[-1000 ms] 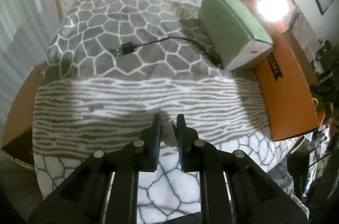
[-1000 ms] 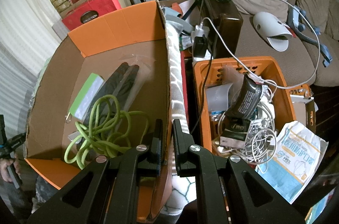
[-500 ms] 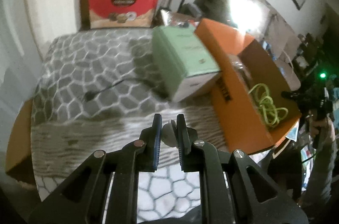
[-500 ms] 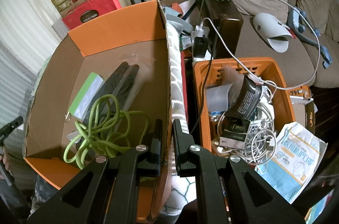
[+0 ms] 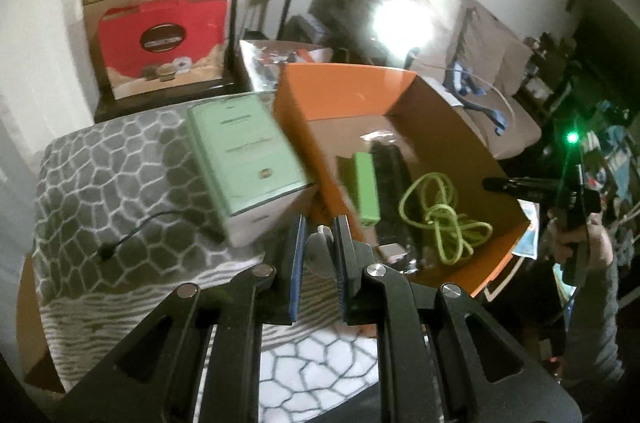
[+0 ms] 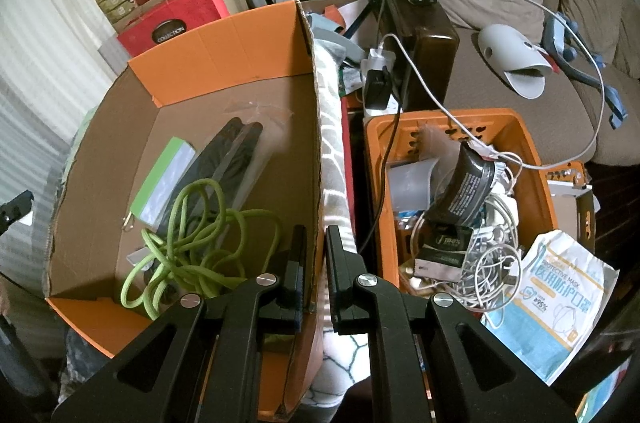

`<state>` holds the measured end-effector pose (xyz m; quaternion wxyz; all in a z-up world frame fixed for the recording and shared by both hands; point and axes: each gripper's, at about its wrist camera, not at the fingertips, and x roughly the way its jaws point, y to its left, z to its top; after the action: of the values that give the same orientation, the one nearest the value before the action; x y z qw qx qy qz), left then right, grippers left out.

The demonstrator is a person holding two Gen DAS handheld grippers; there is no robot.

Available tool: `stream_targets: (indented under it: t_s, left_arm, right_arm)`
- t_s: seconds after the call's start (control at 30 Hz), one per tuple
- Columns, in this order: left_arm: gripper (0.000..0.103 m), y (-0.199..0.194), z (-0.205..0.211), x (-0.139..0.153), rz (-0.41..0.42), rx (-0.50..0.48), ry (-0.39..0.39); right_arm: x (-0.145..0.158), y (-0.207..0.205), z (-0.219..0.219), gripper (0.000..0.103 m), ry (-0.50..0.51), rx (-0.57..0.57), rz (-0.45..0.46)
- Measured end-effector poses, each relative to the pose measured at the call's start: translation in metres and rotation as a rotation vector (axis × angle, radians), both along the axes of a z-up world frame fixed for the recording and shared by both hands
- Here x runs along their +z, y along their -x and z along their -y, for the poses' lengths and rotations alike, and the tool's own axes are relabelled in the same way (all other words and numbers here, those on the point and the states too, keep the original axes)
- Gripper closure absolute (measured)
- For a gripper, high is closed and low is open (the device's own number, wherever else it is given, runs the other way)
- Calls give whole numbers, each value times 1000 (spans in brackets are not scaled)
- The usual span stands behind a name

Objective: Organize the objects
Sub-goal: 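Carry the white clip with the left tool into the box and open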

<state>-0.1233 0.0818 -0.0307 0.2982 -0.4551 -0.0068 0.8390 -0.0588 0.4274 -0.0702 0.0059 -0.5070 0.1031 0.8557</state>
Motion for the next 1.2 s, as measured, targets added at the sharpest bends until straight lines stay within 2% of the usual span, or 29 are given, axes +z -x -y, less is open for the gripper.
stream_targets:
  t_s: [0.5, 0.97, 1.2]
  left_arm:
    - [90, -2, -64, -8, 29, -123, 18]
    - [90, 4, -87, -21, 59, -158, 45]
    - [90, 9, -98, -35, 83, -173, 91]
  right_arm:
    - [1, 0, -5, 95, 46, 2, -8]
    - [-1, -3, -19, 94, 154, -6, -24]
    - [-1, -3, -18, 93, 152, -6, -26]
